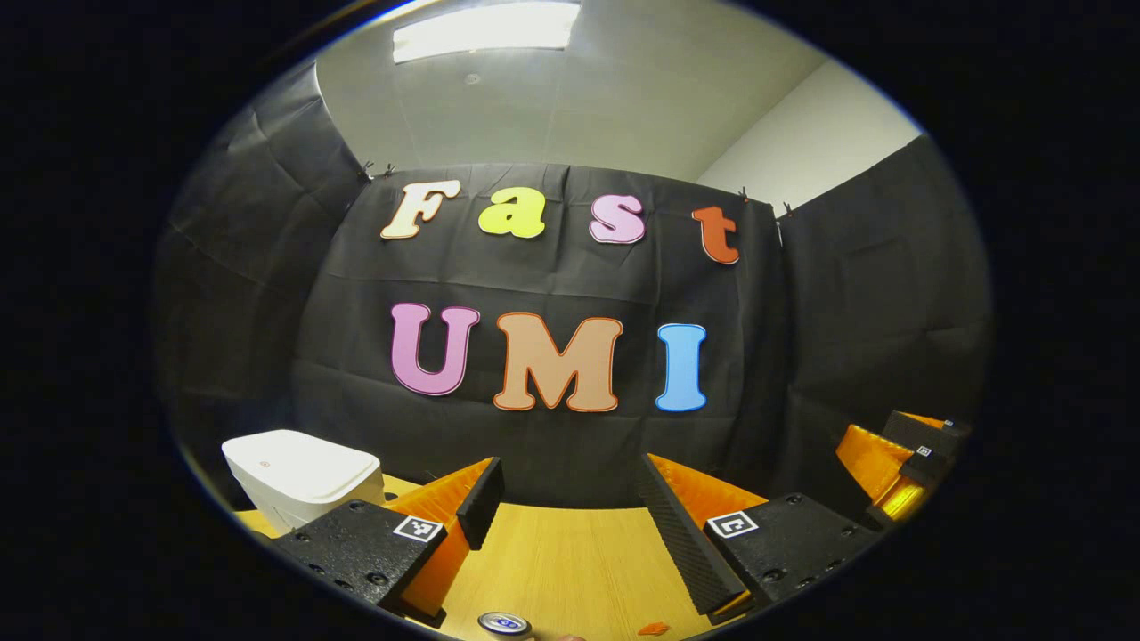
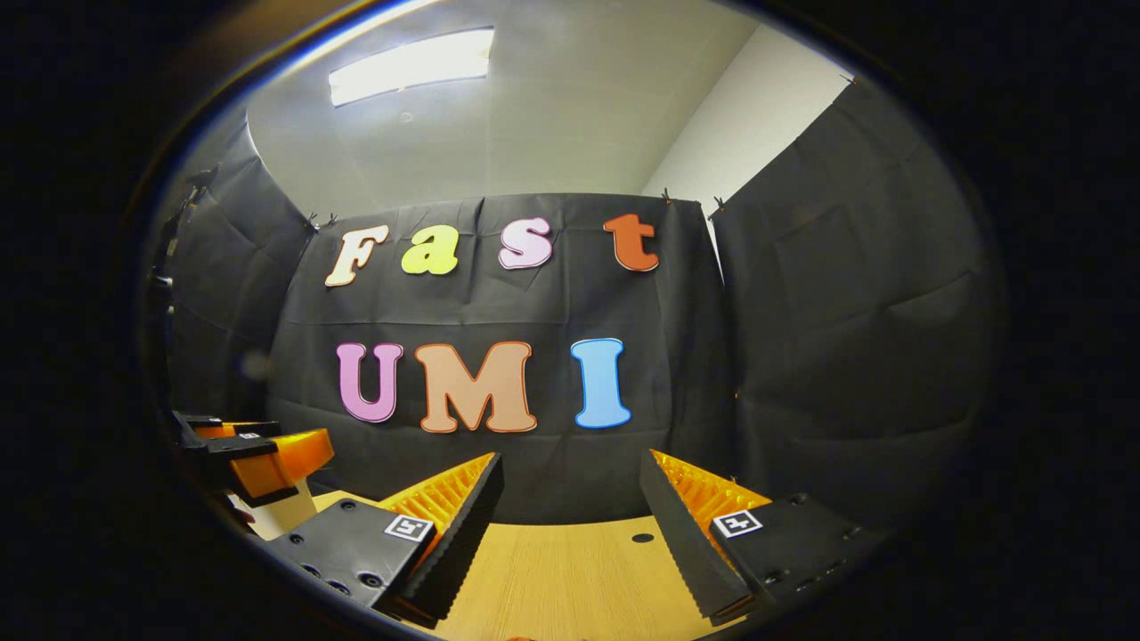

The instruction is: Press the lid of the desktop garbage bin to open it, pick up the crumpled paper on the desktop and throw it into the bin, then pick up the pop can on the desktop and drop it into the bin, and finally close the garbage bin lid.

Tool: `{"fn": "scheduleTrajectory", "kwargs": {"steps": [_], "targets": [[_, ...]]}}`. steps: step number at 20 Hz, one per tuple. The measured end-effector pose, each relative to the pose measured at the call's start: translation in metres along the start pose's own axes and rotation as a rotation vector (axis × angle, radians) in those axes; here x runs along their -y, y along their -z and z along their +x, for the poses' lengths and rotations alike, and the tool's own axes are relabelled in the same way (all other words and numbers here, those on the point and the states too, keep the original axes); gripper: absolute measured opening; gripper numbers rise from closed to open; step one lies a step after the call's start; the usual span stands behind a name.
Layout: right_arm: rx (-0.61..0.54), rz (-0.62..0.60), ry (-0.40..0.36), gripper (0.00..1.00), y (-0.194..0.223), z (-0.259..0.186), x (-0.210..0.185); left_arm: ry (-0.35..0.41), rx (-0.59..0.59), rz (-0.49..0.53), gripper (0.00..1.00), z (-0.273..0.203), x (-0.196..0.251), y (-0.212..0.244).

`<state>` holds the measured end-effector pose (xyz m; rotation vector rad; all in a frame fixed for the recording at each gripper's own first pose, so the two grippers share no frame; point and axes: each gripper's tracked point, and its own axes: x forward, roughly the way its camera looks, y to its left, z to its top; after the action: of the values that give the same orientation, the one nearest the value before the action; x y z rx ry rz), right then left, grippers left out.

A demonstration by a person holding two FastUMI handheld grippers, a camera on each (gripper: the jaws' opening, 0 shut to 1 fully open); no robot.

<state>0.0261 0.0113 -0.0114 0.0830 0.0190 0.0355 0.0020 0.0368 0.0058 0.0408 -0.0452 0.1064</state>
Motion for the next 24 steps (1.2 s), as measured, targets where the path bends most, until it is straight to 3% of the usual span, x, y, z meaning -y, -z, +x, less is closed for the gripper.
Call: {"fn": "scheduleTrajectory", "kwargs": {"steps": [5,6,9,21,22,24], "targets": [[-0.008,0.036,0.018,0.98,-0.001,0.009,0.01,-0.011,0.019,0.018,0.92,-0.001,-0.004,-0.007],[-0.014,0.042,0.022,0.98,0.0,0.012,0.011,-0.013,0.024,0.019,0.96,0.0,-0.004,-0.009],[-0.029,0.055,0.024,0.98,0.003,0.014,0.011,-0.008,0.016,0.014,0.92,0.0,-0.001,-0.004],[-0.022,-0.023,0.007,0.98,0.004,0.012,-0.004,0.031,0.004,0.004,0.92,0.01,0.007,-0.006],[-0.017,-0.029,0.006,0.98,0.003,0.009,-0.005,0.041,0.002,0.003,0.87,0.012,0.011,-0.006],[-0.016,-0.038,-0.007,0.97,0.002,0.005,-0.011,0.057,0.004,-0.003,0.96,0.014,0.016,-0.008]]}}
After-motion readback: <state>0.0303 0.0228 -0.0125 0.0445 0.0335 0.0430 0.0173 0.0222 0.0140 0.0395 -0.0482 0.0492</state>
